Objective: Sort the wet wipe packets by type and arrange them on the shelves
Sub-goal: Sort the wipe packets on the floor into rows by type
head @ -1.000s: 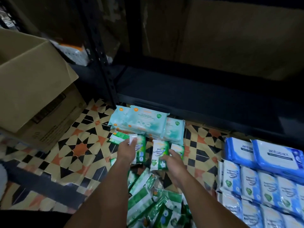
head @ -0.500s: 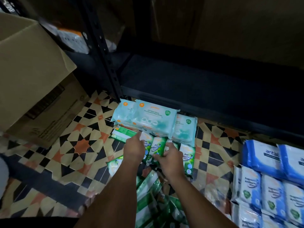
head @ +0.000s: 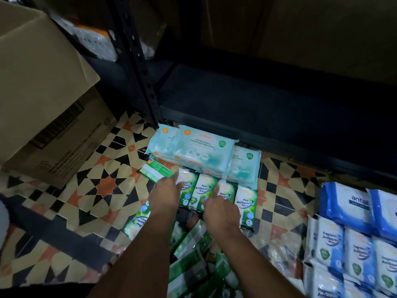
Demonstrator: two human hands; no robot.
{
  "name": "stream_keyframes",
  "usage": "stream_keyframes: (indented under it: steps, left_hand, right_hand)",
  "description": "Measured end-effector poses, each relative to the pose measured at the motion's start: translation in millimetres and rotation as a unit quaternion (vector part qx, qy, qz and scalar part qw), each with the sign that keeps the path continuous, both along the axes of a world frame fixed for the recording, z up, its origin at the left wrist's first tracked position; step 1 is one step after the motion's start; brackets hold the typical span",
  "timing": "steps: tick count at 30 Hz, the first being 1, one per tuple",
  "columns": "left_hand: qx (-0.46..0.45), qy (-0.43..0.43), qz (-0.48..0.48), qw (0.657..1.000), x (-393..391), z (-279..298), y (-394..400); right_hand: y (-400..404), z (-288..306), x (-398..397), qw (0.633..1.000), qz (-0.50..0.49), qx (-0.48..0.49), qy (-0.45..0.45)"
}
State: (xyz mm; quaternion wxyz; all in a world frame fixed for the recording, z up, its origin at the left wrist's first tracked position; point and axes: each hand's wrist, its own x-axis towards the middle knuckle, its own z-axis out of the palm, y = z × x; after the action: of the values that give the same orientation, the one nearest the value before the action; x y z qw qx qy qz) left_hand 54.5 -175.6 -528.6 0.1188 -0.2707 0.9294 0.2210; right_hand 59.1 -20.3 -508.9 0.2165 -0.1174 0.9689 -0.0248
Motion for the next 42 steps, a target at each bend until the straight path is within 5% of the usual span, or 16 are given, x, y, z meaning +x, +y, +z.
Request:
stream_keyframes:
  steps: [6,16,19,24,38,42]
  left_hand:
    - [-0.034,-0.031,-0.042,0.998,-5,-3,-5]
    - [-0.095,0.025,-0.072,0.993,0,2,-11]
    - [-0.184,0.061,-0.107,0.975,6,5,-25]
    - [-0.214,-0.035,-0.193,0.957,8,3,-53]
    - [-0.151,-0.032,-0.232,0.96,39,-7,-83]
    - [-0.082,0.072,-0.168,0.98,54,5,-82]
  right_hand:
    - [-1,9,-7,0.993,0.088,0.08,0.01]
    - [11,-4,-4,0.993,-0.014,-0.086,0.083]
    - [22,-9,6,0.963,0.144,-0.195,0.12]
    - [36,-14,20,0.928,0.321,-0.185,-0.033]
    - [37,-7,24,0.91,0.404,-0.098,0.004]
    - [41,10,24,0.926,0.358,-0.118,-0.01]
